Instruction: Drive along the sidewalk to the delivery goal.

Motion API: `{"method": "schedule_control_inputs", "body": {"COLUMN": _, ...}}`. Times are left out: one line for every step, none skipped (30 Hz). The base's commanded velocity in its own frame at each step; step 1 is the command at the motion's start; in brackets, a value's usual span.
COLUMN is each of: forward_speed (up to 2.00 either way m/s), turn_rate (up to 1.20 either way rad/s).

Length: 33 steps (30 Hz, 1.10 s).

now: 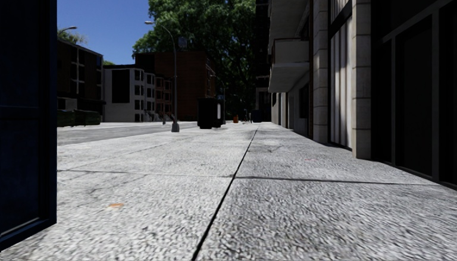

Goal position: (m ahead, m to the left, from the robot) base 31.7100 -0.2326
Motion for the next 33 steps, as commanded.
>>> {"method": "schedule_control_inputs", "body": {"forward_speed": 2.00, "turn_rate": -0.37}}
{"method": "schedule_control_inputs", "body": {"forward_speed": 2.00, "turn_rate": -0.29}}
{"method": "schedule_control_inputs", "body": {"forward_speed": 2.00, "turn_rate": -0.29}}
{"method": "schedule_control_inputs", "body": {"forward_speed": 2.00, "turn_rate": -0.23}}
{"method": "schedule_control_inputs", "body": {"forward_speed": 2.00, "turn_rate": -0.07}}
{"method": "schedule_control_inputs", "body": {"forward_speed": 2.00, "turn_rate": 0.00}}
{"method": "schedule_control_inputs", "body": {"forward_speed": 2.00, "turn_rate": 0.00}}
{"method": "schedule_control_inputs", "body": {"forward_speed": 2.00, "turn_rate": 0.00}}
{"method": "schedule_control_inputs", "body": {"forward_speed": 2.00, "turn_rate": 0.00}}
{"method": "schedule_control_inputs", "body": {"forward_speed": 2.00, "turn_rate": 0.00}}
{"method": "schedule_control_inputs", "body": {"forward_speed": 2.00, "turn_rate": 0.00}}
{"method": "schedule_control_inputs", "body": {"forward_speed": 2.00, "turn_rate": 0.00}}
{"method": "schedule_control_inputs", "body": {"forward_speed": 2.00, "turn_rate": 0.00}}
{"method": "schedule_control_inputs", "body": {"forward_speed": 2.00, "turn_rate": 0.00}}
{"method": "schedule_control_inputs", "body": {"forward_speed": 2.00, "turn_rate": 0.00}}
{"method": "schedule_control_inputs", "body": {"forward_speed": 2.00, "turn_rate": 0.00}}
{"method": "schedule_control_inputs", "body": {"forward_speed": 2.00, "turn_rate": 0.00}}
{"method": "schedule_control_inputs", "body": {"forward_speed": 2.00, "turn_rate": 0.00}}
{"method": "schedule_control_inputs", "body": {"forward_speed": 2.00, "turn_rate": 0.00}}
{"method": "schedule_control_inputs", "body": {"forward_speed": 2.00, "turn_rate": 0.00}}
{"method": "schedule_control_inputs", "body": {"forward_speed": 2.00, "turn_rate": 0.00}}
{"method": "schedule_control_inputs", "body": {"forward_speed": 2.00, "turn_rate": 0.00}}
{"method": "schedule_control_inputs", "body": {"forward_speed": 2.00, "turn_rate": 0.00}}
{"method": "schedule_control_inputs", "body": {"forward_speed": 2.00, "turn_rate": 0.00}}
{"method": "schedule_control_inputs", "body": {"forward_speed": 2.00, "turn_rate": 0.00}}
{"method": "schedule_control_inputs", "body": {"forward_speed": 2.00, "turn_rate": 0.00}}
{"method": "schedule_control_inputs", "body": {"forward_speed": 2.00, "turn_rate": 0.00}}
{"method": "schedule_control_inputs", "body": {"forward_speed": 2.00, "turn_rate": 0.00}}
{"method": "schedule_control_inputs", "body": {"forward_speed": 2.00, "turn_rate": 0.00}}
{"method": "schedule_control_inputs", "body": {"forward_speed": 2.00, "turn_rate": 0.00}}
{"method": "schedule_control_inputs", "body": {"forward_speed": 2.00, "turn_rate": 0.00}}
{"method": "schedule_control_inputs", "body": {"forward_speed": 2.00, "turn_rate": 0.00}}
{"method": "schedule_control_inputs", "body": {"forward_speed": 2.00, "turn_rate": 0.00}}
